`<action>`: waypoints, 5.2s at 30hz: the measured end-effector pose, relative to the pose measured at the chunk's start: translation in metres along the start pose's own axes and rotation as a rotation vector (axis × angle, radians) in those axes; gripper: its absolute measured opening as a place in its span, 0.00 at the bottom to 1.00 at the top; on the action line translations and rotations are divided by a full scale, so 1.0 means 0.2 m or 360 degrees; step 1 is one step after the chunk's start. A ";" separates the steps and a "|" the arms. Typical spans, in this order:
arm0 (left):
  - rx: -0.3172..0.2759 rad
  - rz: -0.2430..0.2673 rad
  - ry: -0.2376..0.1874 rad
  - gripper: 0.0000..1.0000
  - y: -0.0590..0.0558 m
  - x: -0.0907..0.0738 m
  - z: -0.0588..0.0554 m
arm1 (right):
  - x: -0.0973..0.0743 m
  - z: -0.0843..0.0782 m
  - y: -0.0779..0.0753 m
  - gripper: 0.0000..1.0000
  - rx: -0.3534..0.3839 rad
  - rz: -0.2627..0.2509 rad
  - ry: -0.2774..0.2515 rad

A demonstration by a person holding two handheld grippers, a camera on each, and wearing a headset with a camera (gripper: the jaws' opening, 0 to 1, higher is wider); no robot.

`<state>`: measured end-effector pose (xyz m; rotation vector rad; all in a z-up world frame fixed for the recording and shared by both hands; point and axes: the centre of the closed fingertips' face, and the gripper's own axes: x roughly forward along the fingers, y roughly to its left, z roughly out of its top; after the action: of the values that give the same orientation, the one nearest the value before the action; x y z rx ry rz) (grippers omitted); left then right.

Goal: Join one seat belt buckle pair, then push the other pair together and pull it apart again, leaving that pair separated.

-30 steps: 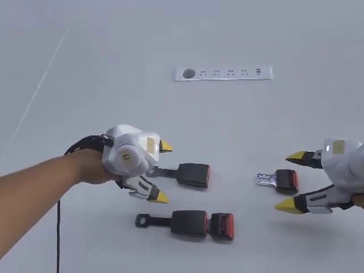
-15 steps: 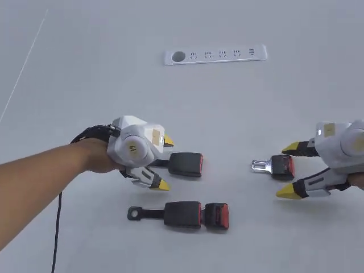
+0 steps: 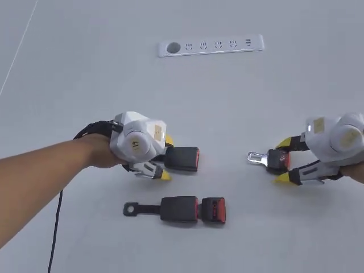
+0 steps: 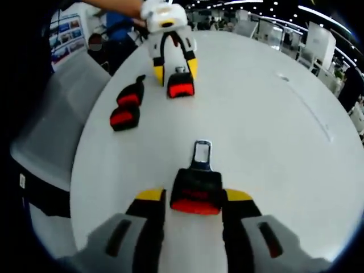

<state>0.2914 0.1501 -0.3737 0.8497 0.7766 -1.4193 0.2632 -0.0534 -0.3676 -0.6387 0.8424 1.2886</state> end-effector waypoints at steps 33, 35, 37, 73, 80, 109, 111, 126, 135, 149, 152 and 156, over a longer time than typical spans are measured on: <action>-0.0067 -0.0046 0.0028 0.32 0.02 -0.01 -0.01 | 0.09 0.08 -0.01 0.36 -0.0262 0.0149 0.0151; -0.0046 -0.0052 0.0027 0.32 0.01 -0.01 -0.01 | 0.10 0.10 -0.01 0.36 -0.0276 0.0155 0.0151; -0.0044 -0.0055 0.0033 0.32 0.01 -0.01 -0.01 | 0.11 0.12 -0.01 0.36 -0.0288 0.0161 0.0142; -0.0039 -0.0089 0.0077 0.31 0.02 0.01 -0.01 | 0.36 0.47 0.08 0.36 -0.0241 0.0233 -0.0127; -0.0053 -0.0087 0.0084 0.31 0.02 0.01 -0.01 | 0.36 0.49 0.08 0.36 -0.0205 0.0208 -0.0138; -0.0097 -0.0068 0.0108 0.30 0.02 0.01 0.00 | 0.41 0.55 0.06 0.34 -0.0202 0.0152 -0.0060; -0.0096 -0.0068 0.0110 0.30 0.02 0.01 0.00 | 0.41 0.55 0.05 0.34 -0.0205 0.0151 -0.0050; -0.0029 -0.0077 0.0117 0.30 0.02 0.01 0.01 | 0.41 0.55 0.05 0.34 -0.0230 0.0146 -0.0011; 0.0031 -0.0087 0.0145 0.31 0.01 0.01 0.01 | 0.41 0.55 0.05 0.35 -0.0246 0.0150 0.0000; 0.0092 -0.0087 0.0163 0.31 0.00 0.01 0.01 | 0.41 0.55 0.05 0.35 -0.0277 0.0151 0.0009; 0.0086 -0.0078 0.0179 0.31 0.00 0.01 0.00 | 0.41 0.55 0.05 0.35 -0.0281 0.0149 0.0014; 0.0071 -0.0071 0.0186 0.31 0.01 0.01 0.00 | 0.41 0.55 0.05 0.35 -0.0285 0.0144 0.0019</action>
<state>0.2929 0.1495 -0.3762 0.9617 0.8600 -1.4406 0.2776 0.0835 -0.3739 -0.7573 0.7786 1.4544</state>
